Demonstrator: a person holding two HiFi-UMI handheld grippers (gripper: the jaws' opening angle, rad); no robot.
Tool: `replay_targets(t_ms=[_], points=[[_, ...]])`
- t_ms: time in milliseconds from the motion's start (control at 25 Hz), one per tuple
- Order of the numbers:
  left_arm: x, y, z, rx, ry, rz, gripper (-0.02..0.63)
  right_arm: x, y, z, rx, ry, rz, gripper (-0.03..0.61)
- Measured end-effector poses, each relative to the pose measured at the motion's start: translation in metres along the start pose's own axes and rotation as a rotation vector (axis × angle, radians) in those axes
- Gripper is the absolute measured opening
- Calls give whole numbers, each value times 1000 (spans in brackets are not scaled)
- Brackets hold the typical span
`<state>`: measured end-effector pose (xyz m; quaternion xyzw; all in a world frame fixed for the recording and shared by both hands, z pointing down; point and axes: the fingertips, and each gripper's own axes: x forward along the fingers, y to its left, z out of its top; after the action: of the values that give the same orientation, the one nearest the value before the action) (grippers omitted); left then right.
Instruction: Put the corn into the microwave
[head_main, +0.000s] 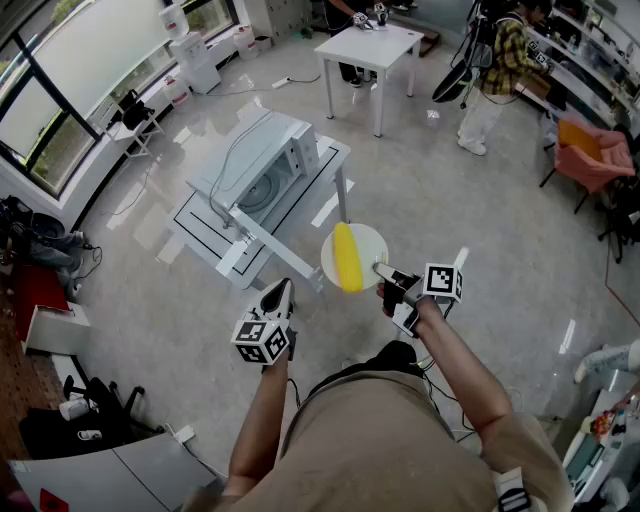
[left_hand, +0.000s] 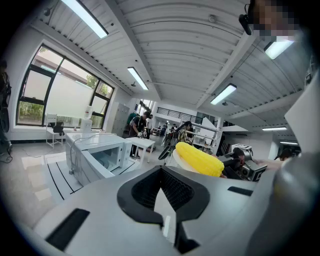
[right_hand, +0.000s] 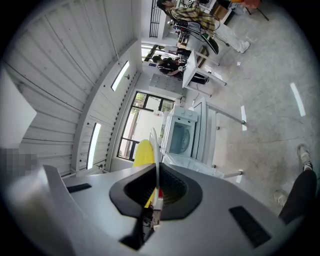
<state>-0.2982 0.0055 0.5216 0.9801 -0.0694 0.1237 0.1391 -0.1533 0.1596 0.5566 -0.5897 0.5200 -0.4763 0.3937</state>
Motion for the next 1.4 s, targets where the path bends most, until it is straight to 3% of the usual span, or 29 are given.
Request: replay_targets(t_ms=[480, 880, 1400], points=[[1, -2, 1, 1, -3, 1, 3, 2, 12, -3, 38, 12, 33, 15], [12, -7, 7, 3, -7, 15, 3, 2, 3, 16, 45, 10, 69, 17], [65, -33, 32, -12, -30, 98, 3, -2, -2, 82, 26, 103, 90, 17]])
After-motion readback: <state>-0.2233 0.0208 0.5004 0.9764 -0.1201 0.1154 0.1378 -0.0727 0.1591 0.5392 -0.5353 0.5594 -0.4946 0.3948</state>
